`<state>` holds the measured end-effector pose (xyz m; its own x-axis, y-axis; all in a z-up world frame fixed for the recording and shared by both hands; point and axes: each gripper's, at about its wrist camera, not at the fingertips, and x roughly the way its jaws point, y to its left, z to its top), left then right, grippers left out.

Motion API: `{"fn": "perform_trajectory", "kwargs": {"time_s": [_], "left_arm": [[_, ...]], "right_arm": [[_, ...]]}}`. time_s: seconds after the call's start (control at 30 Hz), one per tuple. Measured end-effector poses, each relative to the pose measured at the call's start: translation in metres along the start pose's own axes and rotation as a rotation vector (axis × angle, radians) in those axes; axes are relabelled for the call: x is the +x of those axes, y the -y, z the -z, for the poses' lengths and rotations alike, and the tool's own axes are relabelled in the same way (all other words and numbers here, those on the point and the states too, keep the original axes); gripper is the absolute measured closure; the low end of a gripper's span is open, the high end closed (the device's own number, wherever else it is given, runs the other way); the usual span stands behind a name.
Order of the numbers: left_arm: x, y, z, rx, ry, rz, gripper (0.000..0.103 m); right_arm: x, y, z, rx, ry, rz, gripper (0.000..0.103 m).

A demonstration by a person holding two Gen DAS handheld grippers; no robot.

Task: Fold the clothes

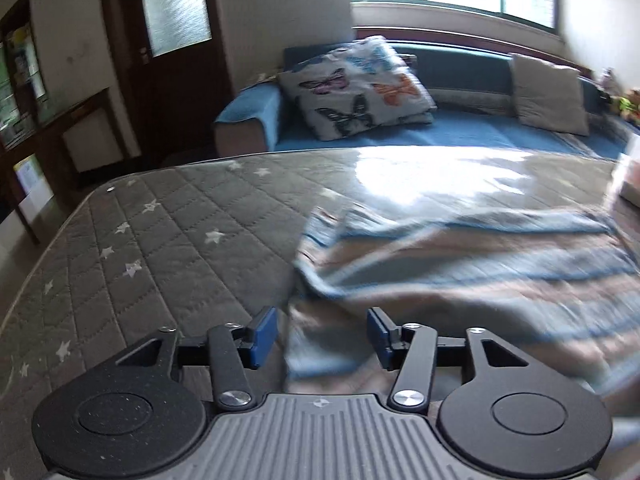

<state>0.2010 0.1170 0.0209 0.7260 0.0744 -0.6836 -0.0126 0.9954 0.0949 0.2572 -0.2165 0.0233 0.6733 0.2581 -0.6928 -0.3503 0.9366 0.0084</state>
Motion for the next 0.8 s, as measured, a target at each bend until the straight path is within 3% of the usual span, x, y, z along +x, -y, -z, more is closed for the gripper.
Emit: {"fn": "perform_trajectory", "kwargs": {"time_s": [0.07,0.2,0.3,0.43,0.57,0.7,0.8], "left_arm": [[-0.018,0.01,0.012,0.027,0.01,0.037,0.045],[-0.047,0.028,0.036,0.066,0.024,0.112,0.042],[-0.06,0.044,0.052,0.106,0.025,0.156,0.042],[-0.066,0.065,0.07,0.171,0.025,0.175,0.042],[-0.058,0.076,0.079,0.197,0.005,0.17,0.043],[-0.056,0.082,0.087,0.227,0.001,0.177,0.043],[-0.05,0.08,0.088,0.194,-0.023,0.174,0.056]], "right_arm": [[-0.025,-0.017,0.009,-0.052,0.017,-0.046,0.051],[-0.065,-0.055,0.031,-0.169,0.035,-0.116,0.035],[-0.077,-0.081,0.05,-0.264,0.029,-0.13,0.035],[-0.074,-0.106,0.076,-0.389,0.035,-0.066,0.037],[-0.068,-0.111,0.091,-0.423,0.038,0.0,0.054],[-0.073,-0.106,0.095,-0.39,0.044,-0.017,0.053],[-0.078,-0.108,0.1,-0.406,0.05,-0.016,0.053]]}}
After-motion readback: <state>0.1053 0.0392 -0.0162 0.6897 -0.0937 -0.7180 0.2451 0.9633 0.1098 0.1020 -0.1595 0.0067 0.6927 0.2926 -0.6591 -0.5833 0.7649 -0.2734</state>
